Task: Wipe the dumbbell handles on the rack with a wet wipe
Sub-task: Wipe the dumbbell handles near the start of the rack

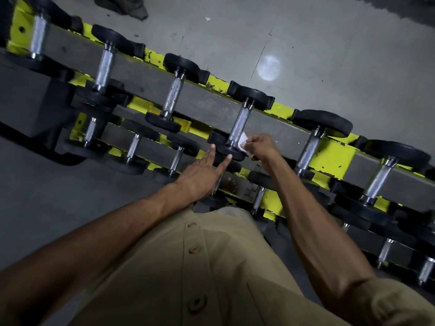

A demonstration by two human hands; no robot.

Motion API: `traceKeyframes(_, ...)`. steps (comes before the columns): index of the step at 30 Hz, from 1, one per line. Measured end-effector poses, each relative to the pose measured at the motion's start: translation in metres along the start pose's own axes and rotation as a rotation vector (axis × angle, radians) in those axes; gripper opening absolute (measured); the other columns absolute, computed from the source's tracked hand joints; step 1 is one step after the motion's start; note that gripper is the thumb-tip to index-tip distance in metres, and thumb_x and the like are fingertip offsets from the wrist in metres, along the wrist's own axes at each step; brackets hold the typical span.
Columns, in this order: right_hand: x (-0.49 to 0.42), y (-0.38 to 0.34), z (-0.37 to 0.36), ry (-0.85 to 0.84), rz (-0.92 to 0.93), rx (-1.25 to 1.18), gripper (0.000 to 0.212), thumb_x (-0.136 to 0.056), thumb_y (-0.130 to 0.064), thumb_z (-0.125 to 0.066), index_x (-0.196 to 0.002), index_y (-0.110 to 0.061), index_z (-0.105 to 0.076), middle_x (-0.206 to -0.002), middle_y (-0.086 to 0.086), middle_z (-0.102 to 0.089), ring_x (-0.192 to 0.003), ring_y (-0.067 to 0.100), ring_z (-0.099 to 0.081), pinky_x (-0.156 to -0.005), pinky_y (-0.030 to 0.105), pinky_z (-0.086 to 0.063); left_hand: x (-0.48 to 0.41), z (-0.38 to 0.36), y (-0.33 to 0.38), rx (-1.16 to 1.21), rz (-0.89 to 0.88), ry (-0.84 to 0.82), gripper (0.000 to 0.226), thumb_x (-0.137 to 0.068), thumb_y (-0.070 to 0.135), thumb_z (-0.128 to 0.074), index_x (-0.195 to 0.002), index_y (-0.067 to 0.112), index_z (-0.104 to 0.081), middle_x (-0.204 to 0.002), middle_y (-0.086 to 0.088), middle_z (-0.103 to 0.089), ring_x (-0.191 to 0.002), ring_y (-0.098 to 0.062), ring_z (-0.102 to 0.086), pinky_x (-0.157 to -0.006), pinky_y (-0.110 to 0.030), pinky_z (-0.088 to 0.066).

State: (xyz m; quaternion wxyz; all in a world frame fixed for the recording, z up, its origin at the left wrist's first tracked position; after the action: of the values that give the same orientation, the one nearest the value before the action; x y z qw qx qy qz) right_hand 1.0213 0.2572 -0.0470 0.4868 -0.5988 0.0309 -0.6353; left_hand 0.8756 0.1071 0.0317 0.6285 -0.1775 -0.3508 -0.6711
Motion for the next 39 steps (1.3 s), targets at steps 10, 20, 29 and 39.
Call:
traceKeyframes(10,0.027,-0.059,-0.032,-0.003,0.980,1.205,0.012,-0.093,-0.025,-0.064,-0.100,-0.021,-0.073,-0.092,0.002,-0.068,-0.094,0.023,-0.057,-0.067,0.030,-0.035,-0.003,-0.008,-0.002,-0.013,0.011,0.012,0.097,-0.101,0.014,-0.057,-0.167,0.026,0.013,-0.166,-0.033,0.023,-0.160,-0.043,-0.008,-0.123,-0.047,-0.030)
traceKeyframes(20,0.006,-0.121,-0.083,-0.654,0.386,1.925,0.009,-0.099,-0.020,-0.056,-0.107,-0.021,-0.059,-0.110,0.000,-0.060,-0.097,0.027,-0.055,-0.092,0.035,-0.047,-0.005,-0.010,0.005,-0.006,0.052,0.025,0.097,-0.103,0.016,-0.056,-0.166,0.031,0.017,-0.168,-0.032,0.018,-0.160,-0.044,-0.005,-0.125,-0.047,-0.025)
traceKeyframes(29,0.010,-0.101,-0.031,-0.433,1.010,1.704,0.006,-0.094,-0.032,-0.060,-0.091,-0.029,-0.064,-0.093,0.005,-0.060,-0.095,0.030,-0.050,-0.078,0.036,-0.035,-0.007,-0.012,0.005,0.021,0.045,0.001,0.098,-0.103,0.015,-0.057,-0.166,0.028,0.016,-0.165,-0.033,0.026,-0.160,-0.044,-0.001,-0.127,-0.048,-0.020)
traceKeyframes(39,0.035,-0.066,-0.008,-0.320,1.209,1.434,0.016,-0.093,-0.021,-0.055,-0.104,-0.014,-0.064,-0.099,0.006,-0.057,-0.093,0.030,-0.062,-0.061,0.041,-0.054,-0.001,-0.002,0.005,0.003,0.028,-0.006,0.096,-0.101,0.008,-0.053,-0.167,0.025,0.015,-0.166,-0.033,0.025,-0.160,-0.044,-0.006,-0.125,-0.046,-0.026)
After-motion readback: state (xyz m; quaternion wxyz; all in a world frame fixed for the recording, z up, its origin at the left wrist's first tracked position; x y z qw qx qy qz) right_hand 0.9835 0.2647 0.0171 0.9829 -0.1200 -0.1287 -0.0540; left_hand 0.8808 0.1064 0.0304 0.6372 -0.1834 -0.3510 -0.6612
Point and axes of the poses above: each hand's wrist, its own x-axis away from the middle knuckle, its own z-axis out of the back of the hand, y = z × x, the point moved 2 cm from there along -x, towards the middle knuckle
